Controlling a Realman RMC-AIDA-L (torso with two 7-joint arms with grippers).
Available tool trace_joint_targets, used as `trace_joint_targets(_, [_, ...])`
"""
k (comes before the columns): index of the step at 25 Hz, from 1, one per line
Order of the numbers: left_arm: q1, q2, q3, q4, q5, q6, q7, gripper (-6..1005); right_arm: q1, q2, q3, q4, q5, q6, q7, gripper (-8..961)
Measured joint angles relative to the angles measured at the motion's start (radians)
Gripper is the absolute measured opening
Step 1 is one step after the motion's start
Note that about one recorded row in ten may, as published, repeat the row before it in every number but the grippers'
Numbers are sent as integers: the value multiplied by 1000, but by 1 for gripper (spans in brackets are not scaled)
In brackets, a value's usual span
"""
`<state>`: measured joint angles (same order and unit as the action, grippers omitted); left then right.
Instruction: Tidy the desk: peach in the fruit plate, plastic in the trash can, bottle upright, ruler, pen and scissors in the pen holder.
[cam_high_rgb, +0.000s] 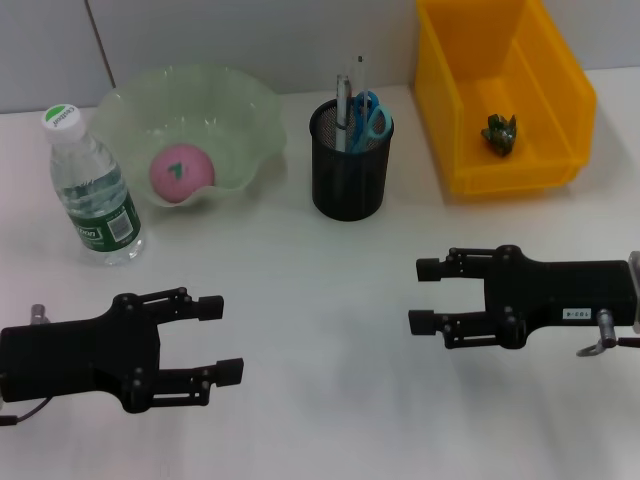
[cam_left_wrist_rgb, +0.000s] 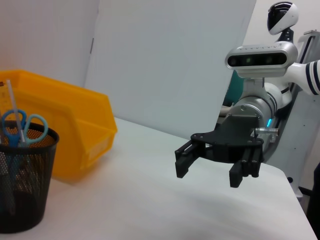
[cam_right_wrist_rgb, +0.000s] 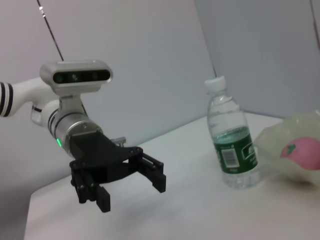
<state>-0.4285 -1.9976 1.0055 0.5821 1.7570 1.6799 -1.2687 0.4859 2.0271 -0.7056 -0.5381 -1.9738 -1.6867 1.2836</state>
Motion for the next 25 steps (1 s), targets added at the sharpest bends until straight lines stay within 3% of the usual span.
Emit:
trace_joint_targets(9, [19, 13, -6, 1, 5, 20, -10, 811, -5, 2, 0, 9, -28, 22, 0, 758])
trace_joint_targets(25, [14, 13, -7, 2, 8, 22, -13, 811, 4, 1, 2, 9, -36, 24, 0, 758])
